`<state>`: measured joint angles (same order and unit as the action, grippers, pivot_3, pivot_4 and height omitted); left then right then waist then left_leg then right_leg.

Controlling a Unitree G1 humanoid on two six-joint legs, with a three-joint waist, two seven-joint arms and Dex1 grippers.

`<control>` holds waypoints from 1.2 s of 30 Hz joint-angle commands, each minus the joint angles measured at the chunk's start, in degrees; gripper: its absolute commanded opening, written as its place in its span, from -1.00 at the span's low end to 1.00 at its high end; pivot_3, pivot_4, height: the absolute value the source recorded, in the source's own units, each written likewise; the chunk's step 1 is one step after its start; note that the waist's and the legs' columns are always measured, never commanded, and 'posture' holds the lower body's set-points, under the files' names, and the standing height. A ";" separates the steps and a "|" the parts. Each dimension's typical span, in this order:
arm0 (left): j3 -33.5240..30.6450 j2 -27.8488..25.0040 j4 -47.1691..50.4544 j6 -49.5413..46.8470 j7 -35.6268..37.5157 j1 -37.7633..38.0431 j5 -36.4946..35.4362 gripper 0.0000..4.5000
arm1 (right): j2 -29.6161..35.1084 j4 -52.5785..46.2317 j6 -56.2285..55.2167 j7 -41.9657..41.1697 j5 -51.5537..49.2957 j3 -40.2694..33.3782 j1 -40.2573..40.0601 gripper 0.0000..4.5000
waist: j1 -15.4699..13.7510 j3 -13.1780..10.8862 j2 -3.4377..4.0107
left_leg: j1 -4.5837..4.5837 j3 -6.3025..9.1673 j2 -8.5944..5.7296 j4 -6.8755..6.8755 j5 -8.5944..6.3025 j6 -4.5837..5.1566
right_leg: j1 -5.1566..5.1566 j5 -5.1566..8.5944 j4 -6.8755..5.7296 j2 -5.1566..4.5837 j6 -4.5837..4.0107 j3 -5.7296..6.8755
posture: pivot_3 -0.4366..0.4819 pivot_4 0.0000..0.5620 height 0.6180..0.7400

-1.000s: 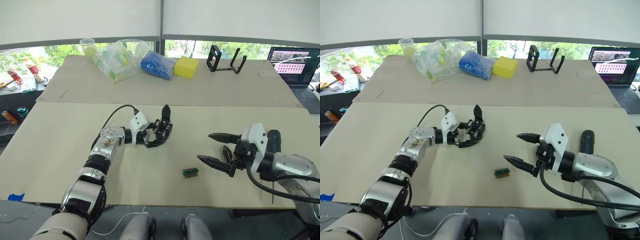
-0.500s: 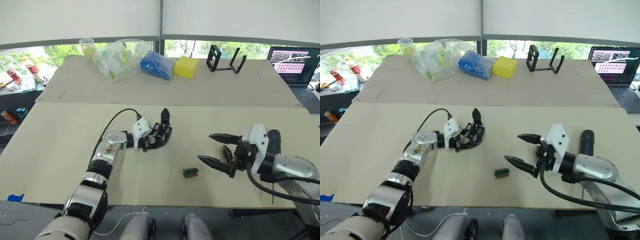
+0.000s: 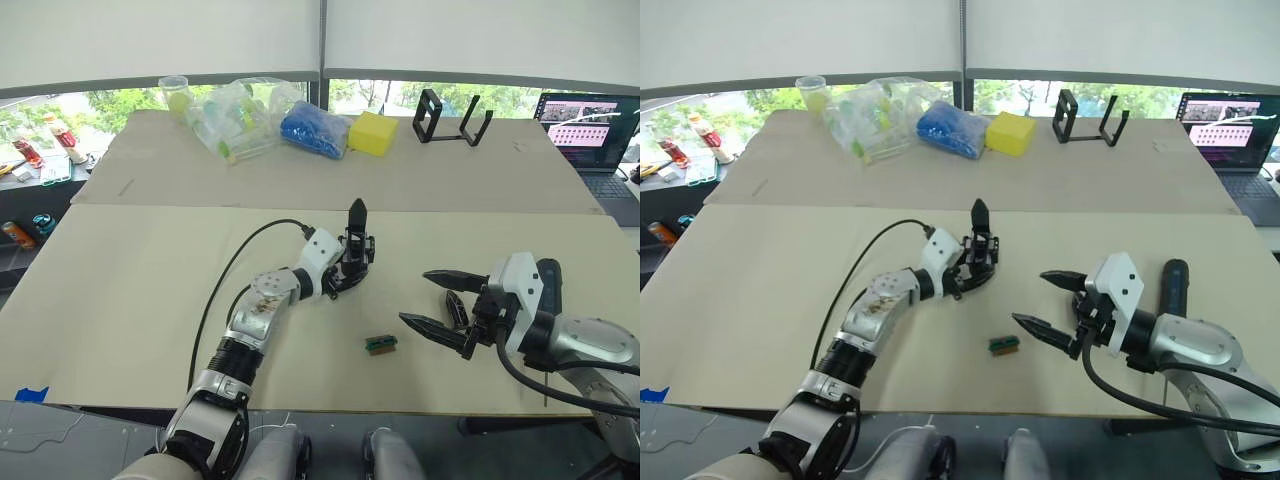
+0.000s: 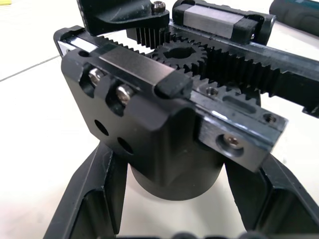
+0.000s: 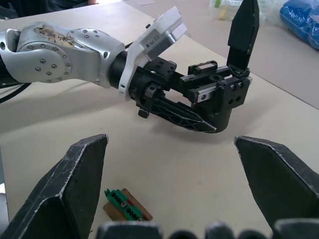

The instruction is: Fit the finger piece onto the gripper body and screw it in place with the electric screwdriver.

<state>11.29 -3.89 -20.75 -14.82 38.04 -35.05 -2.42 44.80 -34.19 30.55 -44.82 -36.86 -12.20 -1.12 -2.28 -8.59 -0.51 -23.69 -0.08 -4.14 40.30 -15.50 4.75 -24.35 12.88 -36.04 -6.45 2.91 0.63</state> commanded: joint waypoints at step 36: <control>-0.30 -3.33 -24.20 28.97 19.29 -8.73 -1.21 0.01 | 0.14 -3.11 -0.44 0.53 0.80 -4.33 -2.03 1.00 | -0.12 0.00 0.01 | 0.03 -0.02 -0.01 0.02 -0.01 0.02 | 0.05 0.00 0.02 -0.03 0.00 0.03 | -0.05 -0.47 1.00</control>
<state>11.34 -7.96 -47.73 12.40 56.62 -44.01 -2.37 44.69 -34.86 30.54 -44.60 -35.08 -14.32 -3.16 -2.40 -8.59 -0.50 -23.65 -0.10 -4.15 40.32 -15.52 4.78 -24.30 12.88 -36.02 -6.48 2.91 0.65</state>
